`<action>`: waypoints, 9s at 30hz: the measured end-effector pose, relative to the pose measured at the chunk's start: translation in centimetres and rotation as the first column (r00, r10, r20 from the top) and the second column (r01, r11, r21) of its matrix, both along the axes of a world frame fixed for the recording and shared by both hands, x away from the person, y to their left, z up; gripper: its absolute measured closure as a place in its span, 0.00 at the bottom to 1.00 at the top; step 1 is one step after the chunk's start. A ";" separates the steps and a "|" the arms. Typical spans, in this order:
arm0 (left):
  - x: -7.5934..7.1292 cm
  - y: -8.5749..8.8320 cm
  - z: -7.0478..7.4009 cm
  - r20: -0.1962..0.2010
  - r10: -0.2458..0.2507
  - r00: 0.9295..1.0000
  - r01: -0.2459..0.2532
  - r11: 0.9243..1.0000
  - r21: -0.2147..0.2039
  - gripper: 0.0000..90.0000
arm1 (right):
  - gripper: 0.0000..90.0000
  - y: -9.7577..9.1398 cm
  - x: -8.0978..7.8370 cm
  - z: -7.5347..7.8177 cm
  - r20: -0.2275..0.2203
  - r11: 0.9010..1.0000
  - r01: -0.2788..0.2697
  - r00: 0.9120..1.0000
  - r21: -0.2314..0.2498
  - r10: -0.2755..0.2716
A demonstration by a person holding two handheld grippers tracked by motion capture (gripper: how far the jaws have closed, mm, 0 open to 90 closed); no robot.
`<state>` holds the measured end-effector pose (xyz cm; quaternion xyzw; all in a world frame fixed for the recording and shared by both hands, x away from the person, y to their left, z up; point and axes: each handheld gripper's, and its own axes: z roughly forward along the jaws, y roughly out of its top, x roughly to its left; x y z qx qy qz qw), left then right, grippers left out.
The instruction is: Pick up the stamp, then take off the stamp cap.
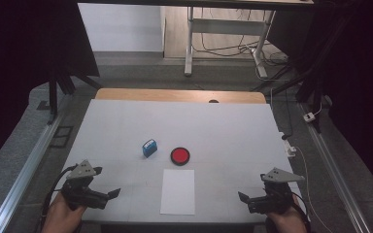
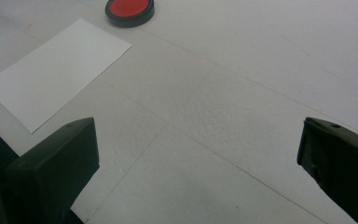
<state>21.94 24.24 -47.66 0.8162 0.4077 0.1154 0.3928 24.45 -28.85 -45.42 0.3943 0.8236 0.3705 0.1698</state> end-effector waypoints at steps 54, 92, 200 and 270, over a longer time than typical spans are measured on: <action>9.5 -4.7 -0.2 -0.005 -0.062 0.998 0.062 0.998 0.023 0.00 | 0.00 0.0 0.1 0.0 -0.012 1.000 0.002 1.000 0.009 -0.002; 16.0 -8.8 -2.4 -0.043 -0.103 0.994 0.108 0.984 0.144 0.03 | 0.00 0.0 0.2 -0.1 -0.024 1.000 -0.005 1.000 0.006 0.006; 7.6 -12.9 4.8 0.051 -0.430 0.902 0.431 0.902 -0.012 0.78 | 0.00 0.0 0.3 -0.1 -0.030 1.000 -0.012 0.999 0.009 0.013; 7.4 -13.3 4.7 0.066 -0.495 0.866 0.497 0.867 -0.016 0.78 | 0.00 5.0 1.1 0.0 0.030 0.939 -0.321 0.947 0.119 0.320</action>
